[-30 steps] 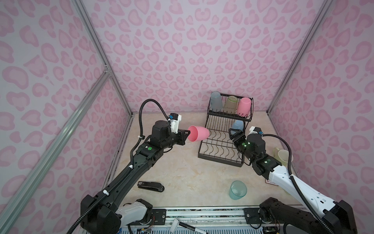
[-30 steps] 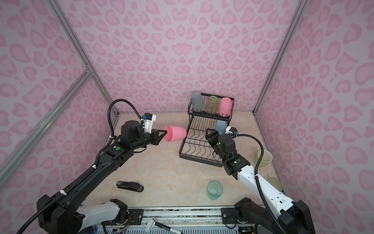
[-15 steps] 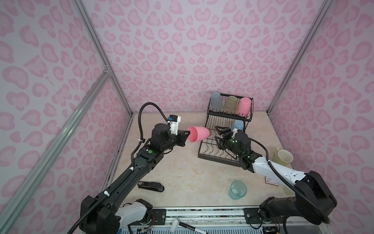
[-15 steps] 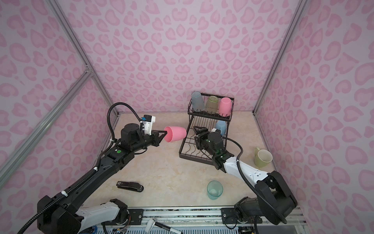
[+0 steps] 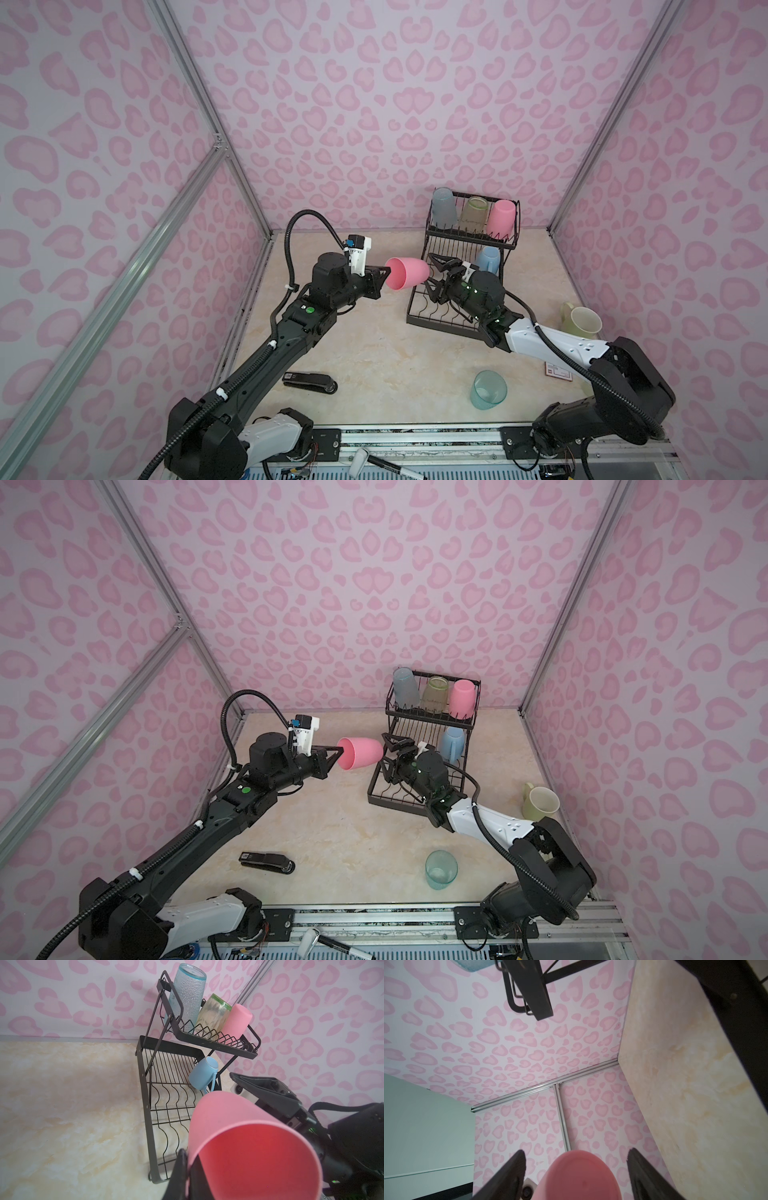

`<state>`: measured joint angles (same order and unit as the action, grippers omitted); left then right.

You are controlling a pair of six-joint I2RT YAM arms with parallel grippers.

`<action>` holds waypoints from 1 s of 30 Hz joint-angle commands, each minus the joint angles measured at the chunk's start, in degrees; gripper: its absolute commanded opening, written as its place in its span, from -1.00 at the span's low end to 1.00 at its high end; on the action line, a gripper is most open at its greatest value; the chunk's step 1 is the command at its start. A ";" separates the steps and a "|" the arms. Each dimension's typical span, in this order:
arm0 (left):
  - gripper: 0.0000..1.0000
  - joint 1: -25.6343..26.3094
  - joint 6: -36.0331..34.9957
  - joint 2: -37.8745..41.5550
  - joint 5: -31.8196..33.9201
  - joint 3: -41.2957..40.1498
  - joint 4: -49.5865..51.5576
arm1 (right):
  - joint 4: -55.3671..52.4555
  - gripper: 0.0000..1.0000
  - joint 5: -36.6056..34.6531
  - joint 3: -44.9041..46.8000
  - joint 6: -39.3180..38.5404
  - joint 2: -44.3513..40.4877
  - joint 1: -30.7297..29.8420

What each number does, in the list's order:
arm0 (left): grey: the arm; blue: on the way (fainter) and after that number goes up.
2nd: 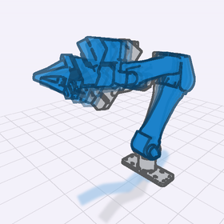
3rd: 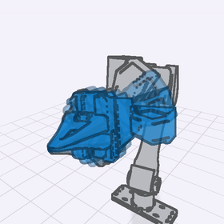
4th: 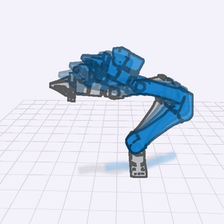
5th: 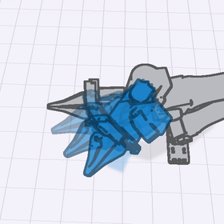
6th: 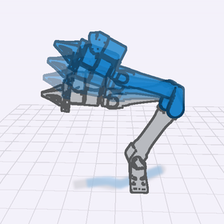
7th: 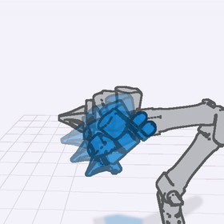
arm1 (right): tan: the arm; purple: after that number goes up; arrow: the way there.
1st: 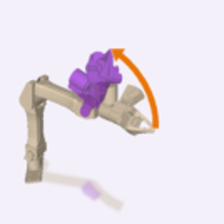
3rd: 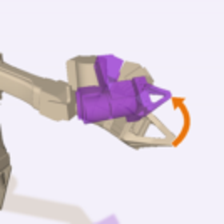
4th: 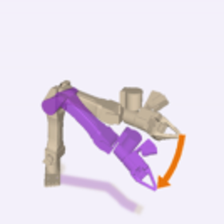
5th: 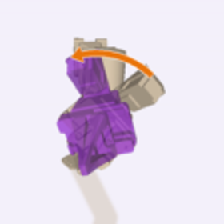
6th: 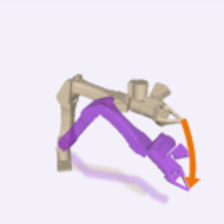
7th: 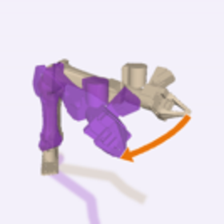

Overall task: Load cups into a dish rack
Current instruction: Place the cup upside down at the dish rack.

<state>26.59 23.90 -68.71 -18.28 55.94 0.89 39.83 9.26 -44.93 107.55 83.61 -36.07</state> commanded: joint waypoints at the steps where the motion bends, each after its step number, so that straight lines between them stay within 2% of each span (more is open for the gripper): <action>1: -0.89 -0.28 0.34 -0.25 -0.78 -0.32 -3.69 | 2.10 0.53 0.02 -0.64 2.49 0.49 -1.03; 23: -0.84 -1.26 1.80 -2.37 -1.48 -1.24 -7.13 | 2.76 0.50 -3.37 -5.71 5.74 4.82 -5.76; 26: -0.79 -1.25 2.09 -3.09 -2.02 -1.08 -7.13 | 3.13 0.31 -4.00 -5.69 5.57 4.90 -5.79; 30: -0.62 -1.27 2.42 -3.53 -2.11 -0.84 -6.74 | 2.26 0.23 -5.49 -5.17 4.24 4.15 -5.76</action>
<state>25.30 25.85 -71.88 -19.31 54.89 -4.21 40.77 4.45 -50.39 112.90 88.18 -41.71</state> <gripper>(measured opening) 0.171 0.648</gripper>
